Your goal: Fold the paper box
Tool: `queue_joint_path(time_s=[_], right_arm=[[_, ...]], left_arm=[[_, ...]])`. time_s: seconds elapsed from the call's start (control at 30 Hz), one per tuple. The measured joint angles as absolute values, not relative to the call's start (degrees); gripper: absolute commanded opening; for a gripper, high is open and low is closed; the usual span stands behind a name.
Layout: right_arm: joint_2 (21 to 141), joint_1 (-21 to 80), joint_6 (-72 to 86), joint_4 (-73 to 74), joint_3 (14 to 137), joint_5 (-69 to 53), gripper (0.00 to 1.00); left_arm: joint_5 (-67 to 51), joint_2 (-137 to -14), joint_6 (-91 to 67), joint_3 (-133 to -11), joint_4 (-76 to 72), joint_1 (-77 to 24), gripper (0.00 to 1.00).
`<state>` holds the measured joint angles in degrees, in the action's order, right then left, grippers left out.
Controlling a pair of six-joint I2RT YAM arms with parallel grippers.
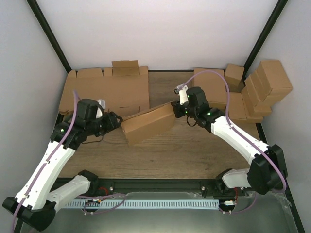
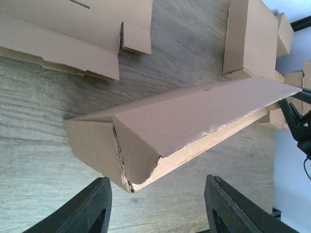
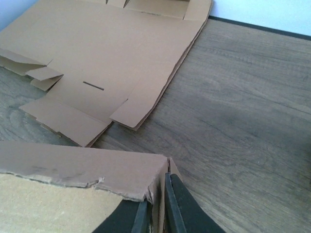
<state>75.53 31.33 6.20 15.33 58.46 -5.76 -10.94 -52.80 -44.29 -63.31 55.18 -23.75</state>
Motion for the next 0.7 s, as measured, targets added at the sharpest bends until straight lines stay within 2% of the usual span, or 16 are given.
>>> queue_joint_path(time_s=[0.2,0.57,0.7], right_arm=[[76.12,31.33,6.26,17.15,58.46,-5.78,0.11],[76.09,31.35,5.61,18.52,60.51,-5.80,0.11],[76.01,31.38,5.15,18.59,60.60,-5.78,0.07]], left_arm=[[-8.43,-52.53,-44.16,-63.20,56.10,-28.36,0.50],[-0.67,-57.14,-46.48,-63.59,55.75,-40.12,0.50],[1.85,-57.82,-46.74,-63.86,55.88,-41.17,0.50]])
